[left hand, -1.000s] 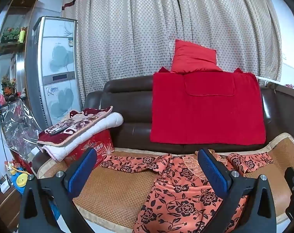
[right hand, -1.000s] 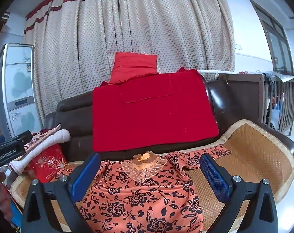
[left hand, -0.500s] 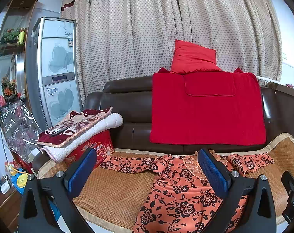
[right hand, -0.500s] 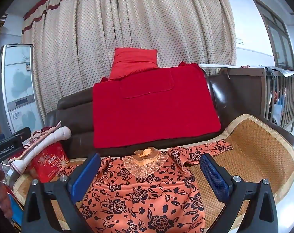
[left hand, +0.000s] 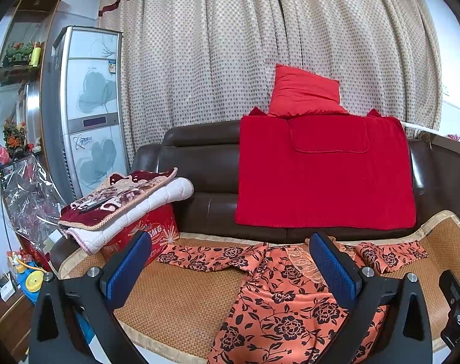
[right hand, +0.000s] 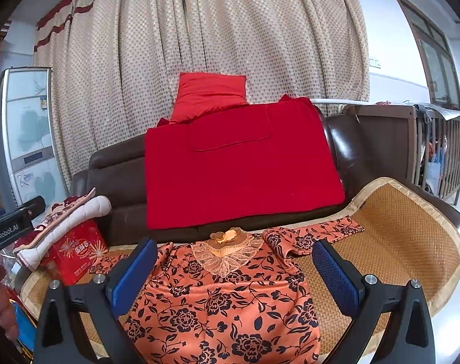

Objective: Fold small clothes

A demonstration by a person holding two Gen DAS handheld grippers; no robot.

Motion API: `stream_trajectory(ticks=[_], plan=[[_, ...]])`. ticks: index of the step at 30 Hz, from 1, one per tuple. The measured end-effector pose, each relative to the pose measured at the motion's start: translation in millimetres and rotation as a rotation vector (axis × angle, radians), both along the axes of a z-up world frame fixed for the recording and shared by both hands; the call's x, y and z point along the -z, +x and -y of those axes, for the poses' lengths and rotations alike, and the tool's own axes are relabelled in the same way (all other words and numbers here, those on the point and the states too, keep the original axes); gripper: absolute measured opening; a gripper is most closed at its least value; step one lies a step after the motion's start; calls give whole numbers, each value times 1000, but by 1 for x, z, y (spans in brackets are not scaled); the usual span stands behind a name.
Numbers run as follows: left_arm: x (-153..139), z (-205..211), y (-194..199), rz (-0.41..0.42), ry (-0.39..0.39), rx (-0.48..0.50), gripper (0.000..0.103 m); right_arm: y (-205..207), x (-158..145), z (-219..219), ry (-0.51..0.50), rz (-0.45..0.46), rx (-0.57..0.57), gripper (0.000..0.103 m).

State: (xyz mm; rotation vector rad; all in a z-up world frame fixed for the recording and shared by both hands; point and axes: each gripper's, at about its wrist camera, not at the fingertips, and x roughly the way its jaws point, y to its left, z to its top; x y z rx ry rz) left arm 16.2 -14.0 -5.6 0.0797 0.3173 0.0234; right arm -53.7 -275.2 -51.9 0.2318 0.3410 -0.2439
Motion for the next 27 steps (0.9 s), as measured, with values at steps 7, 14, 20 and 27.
stream_trajectory(ticks=[7, 14, 20, 27], plan=[[-1, 1, 0, -3, 2, -1, 103, 2, 2, 1, 0, -14, 0, 103], [-1, 3, 1, -2, 7, 5, 103, 3, 3, 4, 6, -25, 10, 103], [1, 5, 2, -8, 8, 15, 103, 4, 3, 4, 6, -32, 13, 103], [10, 13, 3, -13, 14, 50, 103, 7, 6, 9, 20, -54, 18, 103]])
